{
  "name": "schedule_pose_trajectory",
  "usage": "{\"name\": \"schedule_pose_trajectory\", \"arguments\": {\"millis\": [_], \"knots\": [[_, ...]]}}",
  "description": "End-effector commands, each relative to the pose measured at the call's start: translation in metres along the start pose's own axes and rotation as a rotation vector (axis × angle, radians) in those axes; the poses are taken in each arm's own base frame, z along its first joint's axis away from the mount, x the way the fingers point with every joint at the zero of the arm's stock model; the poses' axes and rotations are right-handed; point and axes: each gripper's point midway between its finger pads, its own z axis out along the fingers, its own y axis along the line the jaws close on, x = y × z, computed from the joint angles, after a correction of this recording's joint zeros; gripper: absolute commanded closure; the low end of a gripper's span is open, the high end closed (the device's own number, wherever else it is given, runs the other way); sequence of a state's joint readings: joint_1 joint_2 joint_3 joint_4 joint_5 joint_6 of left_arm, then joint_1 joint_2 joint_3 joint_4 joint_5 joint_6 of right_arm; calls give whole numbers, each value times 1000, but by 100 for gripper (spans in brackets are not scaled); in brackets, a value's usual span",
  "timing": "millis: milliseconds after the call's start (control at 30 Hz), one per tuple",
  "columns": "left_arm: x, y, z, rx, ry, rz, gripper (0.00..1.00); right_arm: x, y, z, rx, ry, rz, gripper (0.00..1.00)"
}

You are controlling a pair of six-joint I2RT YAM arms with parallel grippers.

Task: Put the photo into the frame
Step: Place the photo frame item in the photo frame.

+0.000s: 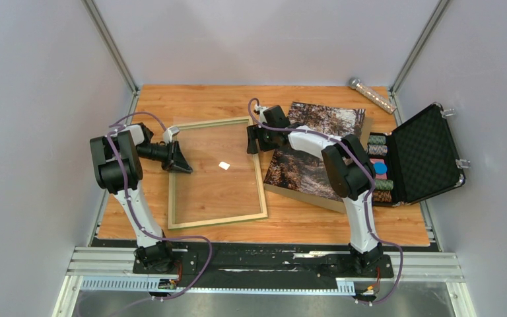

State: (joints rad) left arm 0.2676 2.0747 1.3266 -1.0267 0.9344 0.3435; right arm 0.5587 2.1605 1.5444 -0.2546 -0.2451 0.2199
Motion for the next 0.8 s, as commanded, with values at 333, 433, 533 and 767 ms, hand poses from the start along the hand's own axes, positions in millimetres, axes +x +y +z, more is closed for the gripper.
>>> {"name": "schedule_pose_trajectory", "arguments": {"millis": [333, 433, 533, 767], "knots": [[-4, 0, 2, -5, -6, 15, 71, -51, 32, -27, -40, -111, -106, 34], [-3, 0, 1, -8, -5, 16, 71, -55, 40, -28, -47, -120, -127, 34], [-3, 0, 1, -10, -4, 17, 71, -58, 48, -28, -59, -127, -153, 34], [-4, 1, 1, -16, -4, 15, 71, -59, 77, -22, -95, -121, -231, 35]]}}
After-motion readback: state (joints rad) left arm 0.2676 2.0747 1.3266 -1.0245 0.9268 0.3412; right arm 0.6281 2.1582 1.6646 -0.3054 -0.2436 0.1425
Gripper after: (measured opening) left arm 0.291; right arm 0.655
